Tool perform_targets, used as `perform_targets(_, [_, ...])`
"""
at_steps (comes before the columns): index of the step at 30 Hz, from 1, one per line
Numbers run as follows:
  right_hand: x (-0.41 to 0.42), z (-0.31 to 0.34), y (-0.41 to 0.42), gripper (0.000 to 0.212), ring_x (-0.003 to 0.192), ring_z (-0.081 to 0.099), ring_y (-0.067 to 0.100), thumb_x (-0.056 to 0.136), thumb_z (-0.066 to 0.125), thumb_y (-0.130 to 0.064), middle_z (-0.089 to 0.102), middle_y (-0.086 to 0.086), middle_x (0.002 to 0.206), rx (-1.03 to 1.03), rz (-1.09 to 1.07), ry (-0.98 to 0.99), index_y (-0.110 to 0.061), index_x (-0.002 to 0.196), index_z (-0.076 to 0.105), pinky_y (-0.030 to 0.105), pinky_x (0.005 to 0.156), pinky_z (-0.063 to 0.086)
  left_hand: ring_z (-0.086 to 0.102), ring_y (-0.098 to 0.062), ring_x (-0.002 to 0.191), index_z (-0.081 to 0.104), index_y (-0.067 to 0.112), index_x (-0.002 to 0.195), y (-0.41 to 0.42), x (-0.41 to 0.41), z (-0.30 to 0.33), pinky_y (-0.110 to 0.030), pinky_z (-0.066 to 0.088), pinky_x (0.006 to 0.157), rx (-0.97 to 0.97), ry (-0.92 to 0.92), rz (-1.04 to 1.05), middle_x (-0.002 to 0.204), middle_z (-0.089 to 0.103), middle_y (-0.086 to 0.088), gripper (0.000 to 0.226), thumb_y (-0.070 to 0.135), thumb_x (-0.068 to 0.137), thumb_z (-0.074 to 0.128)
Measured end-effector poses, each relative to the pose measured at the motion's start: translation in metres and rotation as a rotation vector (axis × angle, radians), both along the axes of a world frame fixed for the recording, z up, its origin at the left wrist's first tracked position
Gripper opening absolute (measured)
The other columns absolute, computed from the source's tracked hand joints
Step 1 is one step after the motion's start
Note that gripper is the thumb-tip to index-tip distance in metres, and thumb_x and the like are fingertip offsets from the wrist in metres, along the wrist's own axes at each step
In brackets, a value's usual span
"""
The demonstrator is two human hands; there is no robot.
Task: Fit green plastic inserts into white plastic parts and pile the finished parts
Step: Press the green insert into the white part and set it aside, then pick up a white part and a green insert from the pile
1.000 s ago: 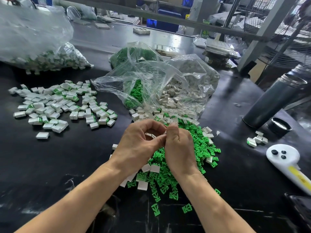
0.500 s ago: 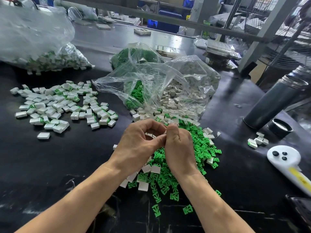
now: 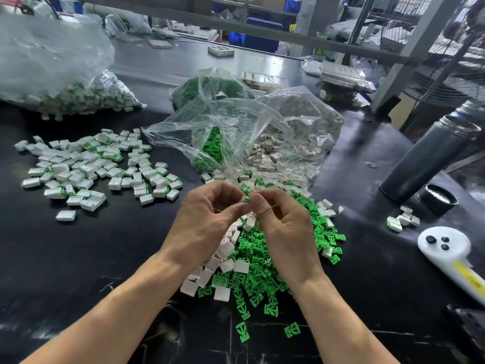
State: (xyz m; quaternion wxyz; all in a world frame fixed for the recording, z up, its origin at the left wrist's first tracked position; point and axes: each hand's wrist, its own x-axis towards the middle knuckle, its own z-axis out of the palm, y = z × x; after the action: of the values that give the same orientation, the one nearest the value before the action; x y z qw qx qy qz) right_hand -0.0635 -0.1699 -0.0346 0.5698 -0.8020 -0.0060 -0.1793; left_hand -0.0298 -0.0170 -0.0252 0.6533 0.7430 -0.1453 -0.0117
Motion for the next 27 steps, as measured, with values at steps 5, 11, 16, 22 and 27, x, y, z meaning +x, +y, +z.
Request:
perform_targets(5, [-0.0001,-0.0009,-0.0008,0.004,0.082,0.067,0.008,0.099,0.070,-0.031,0.071,-0.011,0.088,-0.001,-0.014,-0.007,-0.028,0.098,0.072,0.020,0.069,0.054,0.069,-0.003,0.074,0.072,0.014,0.095,-0.0002,0.0004,-0.0020,-0.016,0.054,0.069,0.008,-0.007,-0.020,0.082,0.075,0.005,0.013,0.014,0.085,0.081])
perform_targets(11, [-0.0003,-0.0024,-0.0004,0.006,0.078,0.068,0.008,0.098,0.071,-0.030,0.072,-0.010,0.084,-0.004,-0.043,0.008,-0.026,0.094,0.072,0.021,0.066,0.055,0.072,-0.015,0.079,0.071,0.020,0.097,-0.0003,0.0003,-0.0050,-0.030,0.061,0.074,0.033,-0.033,0.004,0.084,0.074,0.002,0.018,0.017,0.083,0.083])
perform_targets(16, [0.0002,-0.0030,-0.0004,0.011,0.075,0.067,0.008,0.099,0.069,-0.032,0.072,-0.011,0.083,-0.015,-0.071,0.021,-0.025,0.090,0.071,0.023,0.064,0.054,0.070,-0.020,0.080,0.071,0.027,0.096,0.0003,-0.0018,-0.0053,-0.046,0.060,0.079,0.094,-0.071,0.006,0.085,0.072,0.003,0.019,0.027,0.082,0.084])
perform_targets(22, [0.0012,-0.0047,-0.0013,0.013,0.069,0.063,0.010,0.100,0.068,-0.030,0.070,-0.007,0.081,0.015,-0.059,0.036,-0.023,0.089,0.070,0.021,0.060,0.050,0.071,-0.015,0.082,0.072,0.027,0.095,-0.0002,-0.0013,-0.0047,-0.039,0.061,0.081,0.115,-0.084,0.012,0.086,0.073,0.007,0.017,0.023,0.083,0.083])
perform_targets(27, [0.0017,-0.0061,-0.0012,0.013,0.064,0.060,0.002,0.099,0.069,-0.033,0.070,-0.011,0.075,0.027,-0.055,0.045,-0.026,0.089,0.072,0.019,0.058,0.049,0.064,-0.006,0.077,0.071,0.034,0.094,0.0028,-0.0006,-0.0049,-0.016,0.053,0.066,0.246,-0.217,0.062,0.088,0.068,0.017,0.016,0.028,0.085,0.082])
